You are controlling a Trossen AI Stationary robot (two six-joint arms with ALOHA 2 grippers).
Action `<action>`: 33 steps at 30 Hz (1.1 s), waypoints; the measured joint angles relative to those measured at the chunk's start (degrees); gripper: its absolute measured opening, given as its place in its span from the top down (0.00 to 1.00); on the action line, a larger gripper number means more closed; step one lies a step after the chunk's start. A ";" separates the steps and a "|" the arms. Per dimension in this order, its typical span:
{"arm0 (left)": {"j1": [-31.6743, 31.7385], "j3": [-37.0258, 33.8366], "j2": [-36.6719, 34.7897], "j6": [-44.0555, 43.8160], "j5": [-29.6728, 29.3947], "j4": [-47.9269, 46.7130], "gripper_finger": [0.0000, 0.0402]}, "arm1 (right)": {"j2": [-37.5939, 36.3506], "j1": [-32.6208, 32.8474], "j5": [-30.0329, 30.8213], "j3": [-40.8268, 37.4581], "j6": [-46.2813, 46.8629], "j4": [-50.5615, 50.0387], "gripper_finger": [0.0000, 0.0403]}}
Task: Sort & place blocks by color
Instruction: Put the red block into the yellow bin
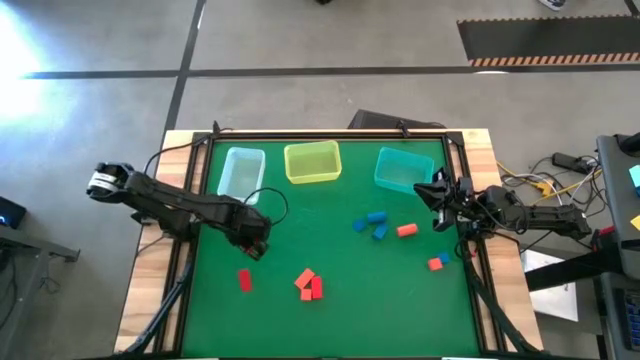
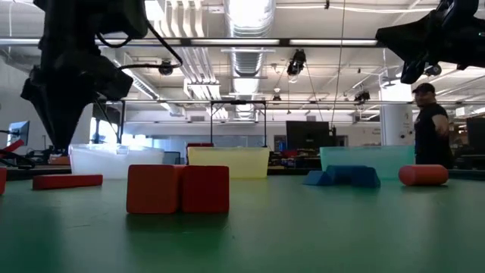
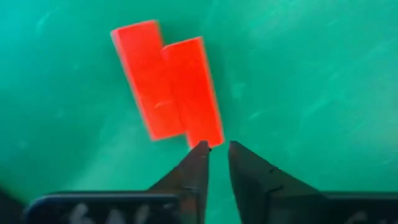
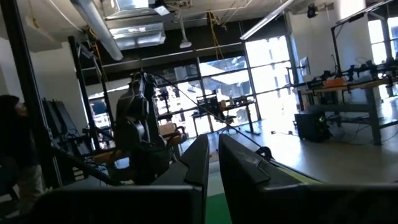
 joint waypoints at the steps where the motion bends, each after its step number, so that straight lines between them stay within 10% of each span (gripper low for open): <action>1: 0.04 -0.10 0.49 0.00 -0.32 1.18 0.83 | 0.00 -0.02 0.01 0.00 0.00 -0.01 0.93; 10: 0.15 -0.12 9.27 -1.29 -1.94 1.69 0.65 | 0.39 -0.02 -0.03 0.00 -0.13 -1.75 0.93; 33: 0.13 4.29 14.19 6.30 -3.62 7.05 0.64 | 1.45 -0.01 -0.09 0.01 0.96 -2.80 0.93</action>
